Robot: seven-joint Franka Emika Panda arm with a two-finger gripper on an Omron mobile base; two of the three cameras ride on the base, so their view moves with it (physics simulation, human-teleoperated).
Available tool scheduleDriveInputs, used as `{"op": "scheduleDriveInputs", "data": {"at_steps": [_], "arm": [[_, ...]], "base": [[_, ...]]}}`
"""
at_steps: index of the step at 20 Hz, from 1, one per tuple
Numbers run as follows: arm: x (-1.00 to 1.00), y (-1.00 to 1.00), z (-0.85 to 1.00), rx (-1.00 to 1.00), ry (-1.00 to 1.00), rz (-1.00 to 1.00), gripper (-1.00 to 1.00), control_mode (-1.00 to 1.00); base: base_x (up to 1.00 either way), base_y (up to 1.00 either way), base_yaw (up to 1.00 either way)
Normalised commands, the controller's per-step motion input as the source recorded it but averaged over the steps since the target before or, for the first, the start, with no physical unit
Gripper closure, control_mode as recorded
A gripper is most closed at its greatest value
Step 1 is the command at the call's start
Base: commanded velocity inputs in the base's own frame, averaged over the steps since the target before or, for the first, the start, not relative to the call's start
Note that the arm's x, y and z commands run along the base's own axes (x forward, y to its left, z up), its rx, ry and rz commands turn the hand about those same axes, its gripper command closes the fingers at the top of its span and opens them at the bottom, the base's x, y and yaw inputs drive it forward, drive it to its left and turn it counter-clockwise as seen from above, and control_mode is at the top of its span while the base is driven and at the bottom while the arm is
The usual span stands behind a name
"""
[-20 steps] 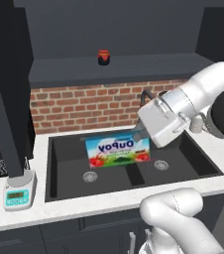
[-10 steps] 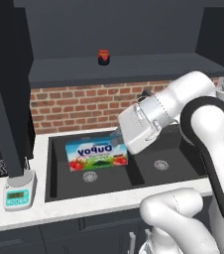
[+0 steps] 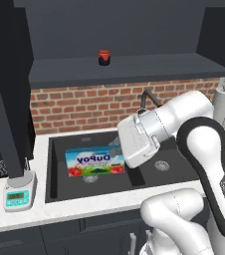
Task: Pick the boxed food and place it on the digital scale for weighing, and close the cabinet.
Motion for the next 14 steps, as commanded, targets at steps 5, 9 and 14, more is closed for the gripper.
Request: {"op": "scheduleDriveInputs", "data": {"at_steps": [5, 9, 14], "arm": [[0.08, 0.04, -0.3, 0.05, -0.05, 0.01, 1.0, -1.0], [0.13, 0.08, -0.23, 0.04, -0.05, 0.04, 1.0, -1.0], [0.13, 0.1, -0.05, 0.01, 0.0, 0.08, 1.0, -1.0]], "base": [[0.0, 0.0, 0.0], [0.0, 0.0, 0.0], [0.0, 0.0, 0.0]]}}
